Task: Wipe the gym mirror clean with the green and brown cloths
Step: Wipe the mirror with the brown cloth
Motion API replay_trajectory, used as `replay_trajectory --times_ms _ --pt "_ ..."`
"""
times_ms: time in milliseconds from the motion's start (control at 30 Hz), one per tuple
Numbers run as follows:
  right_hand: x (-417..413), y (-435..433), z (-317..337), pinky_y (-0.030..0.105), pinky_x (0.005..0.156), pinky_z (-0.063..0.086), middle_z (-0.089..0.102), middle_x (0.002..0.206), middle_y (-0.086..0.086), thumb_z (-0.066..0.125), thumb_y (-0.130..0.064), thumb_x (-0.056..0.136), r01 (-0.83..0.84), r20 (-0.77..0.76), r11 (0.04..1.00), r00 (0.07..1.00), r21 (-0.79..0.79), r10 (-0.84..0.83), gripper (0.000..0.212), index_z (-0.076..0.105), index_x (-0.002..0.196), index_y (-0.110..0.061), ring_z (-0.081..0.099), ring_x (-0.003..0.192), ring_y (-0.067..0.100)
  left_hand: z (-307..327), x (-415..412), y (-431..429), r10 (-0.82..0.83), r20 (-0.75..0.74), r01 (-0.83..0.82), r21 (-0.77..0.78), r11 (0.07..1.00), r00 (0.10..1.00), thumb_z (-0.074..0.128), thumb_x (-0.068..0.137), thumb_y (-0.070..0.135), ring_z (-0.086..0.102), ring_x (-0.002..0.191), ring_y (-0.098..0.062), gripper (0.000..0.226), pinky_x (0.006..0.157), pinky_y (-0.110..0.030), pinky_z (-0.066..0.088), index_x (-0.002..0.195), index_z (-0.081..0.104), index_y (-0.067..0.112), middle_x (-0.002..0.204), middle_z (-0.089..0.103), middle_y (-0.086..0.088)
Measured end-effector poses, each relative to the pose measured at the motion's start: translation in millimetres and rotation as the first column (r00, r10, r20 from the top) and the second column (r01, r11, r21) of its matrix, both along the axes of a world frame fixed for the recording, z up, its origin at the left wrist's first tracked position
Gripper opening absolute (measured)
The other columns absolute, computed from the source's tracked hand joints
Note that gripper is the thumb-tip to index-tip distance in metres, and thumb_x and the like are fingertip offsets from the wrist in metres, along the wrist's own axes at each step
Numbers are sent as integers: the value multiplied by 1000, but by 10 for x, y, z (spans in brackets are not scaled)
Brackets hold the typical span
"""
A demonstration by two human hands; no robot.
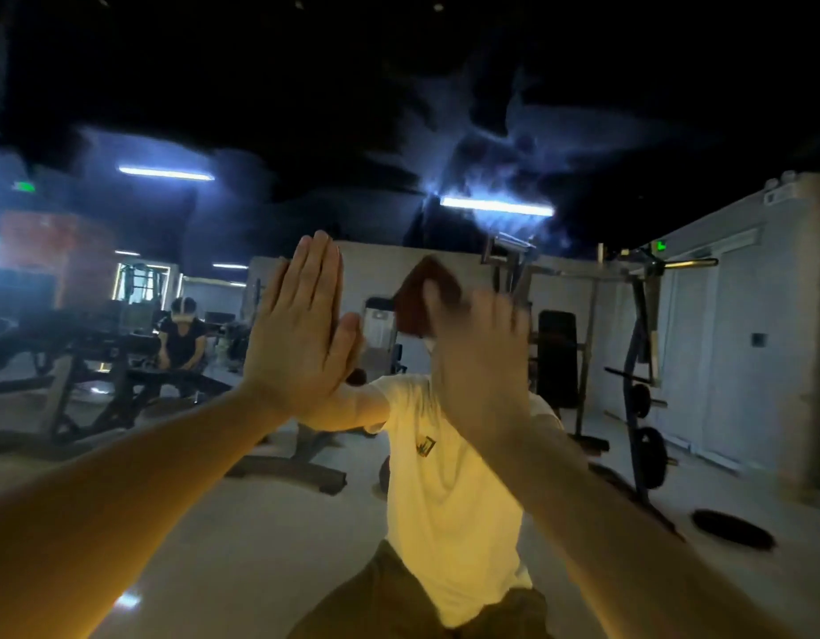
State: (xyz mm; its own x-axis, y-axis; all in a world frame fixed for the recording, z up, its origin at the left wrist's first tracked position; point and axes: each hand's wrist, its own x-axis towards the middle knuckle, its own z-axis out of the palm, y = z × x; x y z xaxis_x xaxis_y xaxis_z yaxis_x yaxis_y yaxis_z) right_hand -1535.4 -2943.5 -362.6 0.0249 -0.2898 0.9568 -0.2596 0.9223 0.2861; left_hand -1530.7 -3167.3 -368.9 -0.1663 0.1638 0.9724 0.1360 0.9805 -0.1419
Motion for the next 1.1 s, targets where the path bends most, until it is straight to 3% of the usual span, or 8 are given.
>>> replay_trajectory --times_ms 100,233,333,400,500,733,1000,1100 --pt "21 -17 -763 51 94 48 56 120 20 58 -30 94 -94 91 991 992 100 85 55 51 147 -17 52 112 36 -1 65 46 47 45 -48 16 999 998 16 108 44 -3 160 -28 71 130 -50 6 163 4 0 172 0 -17" --pt "223 225 -1755 46 101 51 49 132 12 78 -45 81 -183 389 909 921 374 25 73 52 146 -24 54 122 30 -204 273 200 122 163 -131 47 990 979 14 106 46 6 159 -35 74 128 -54 16 162 7 -3 170 6 -24" --pt "390 611 -1942 48 96 56 56 125 7 82 -46 76 -207 437 813 897 544 -64 71 55 140 -29 61 115 29 -510 480 290 165 264 -169 -6 986 950 13 102 57 13 158 -39 85 127 -57 19 161 11 -5 169 12 -27" --pt "453 847 -1673 54 92 57 60 121 13 82 -38 77 -175 371 861 928 478 -17 68 53 137 -26 61 113 34 -641 625 303 163 368 -171 -12 985 915 21 95 72 8 158 -38 102 127 -51 8 162 7 -4 170 6 -25" --pt "444 1206 -913 55 86 55 58 114 21 86 -19 74 -26 245 990 969 140 -9 74 50 140 -18 59 103 40 -689 772 259 166 475 -158 -57 986 864 46 84 82 -6 159 -32 125 124 -43 -2 163 -8 3 171 -11 -18" --pt "198 1008 -127 60 103 39 46 130 26 76 -15 81 7 172 991 985 -131 16 75 45 149 -11 44 120 48 -679 753 206 246 540 -211 -126 969 805 67 81 74 -21 156 -28 137 127 -43 -3 159 -24 6 168 -28 -12" --pt "152 -315 -1368 49 99 37 46 130 20 43 -48 102 -271 227 962 935 -33 272 60 50 148 -10 45 118 36 -1120 826 -368 146 482 -88 -142 986 864 43 90 57 -1 160 -24 97 129 -49 17 166 4 11 174 -4 -9" --pt "200 -520 -1816 44 96 41 45 129 15 46 -46 101 -279 274 956 930 87 246 56 53 147 -14 48 115 31 -1310 847 -643 128 441 -108 -69 992 888 62 91 37 18 157 -32 93 126 -52 23 165 14 8 172 11 -12"
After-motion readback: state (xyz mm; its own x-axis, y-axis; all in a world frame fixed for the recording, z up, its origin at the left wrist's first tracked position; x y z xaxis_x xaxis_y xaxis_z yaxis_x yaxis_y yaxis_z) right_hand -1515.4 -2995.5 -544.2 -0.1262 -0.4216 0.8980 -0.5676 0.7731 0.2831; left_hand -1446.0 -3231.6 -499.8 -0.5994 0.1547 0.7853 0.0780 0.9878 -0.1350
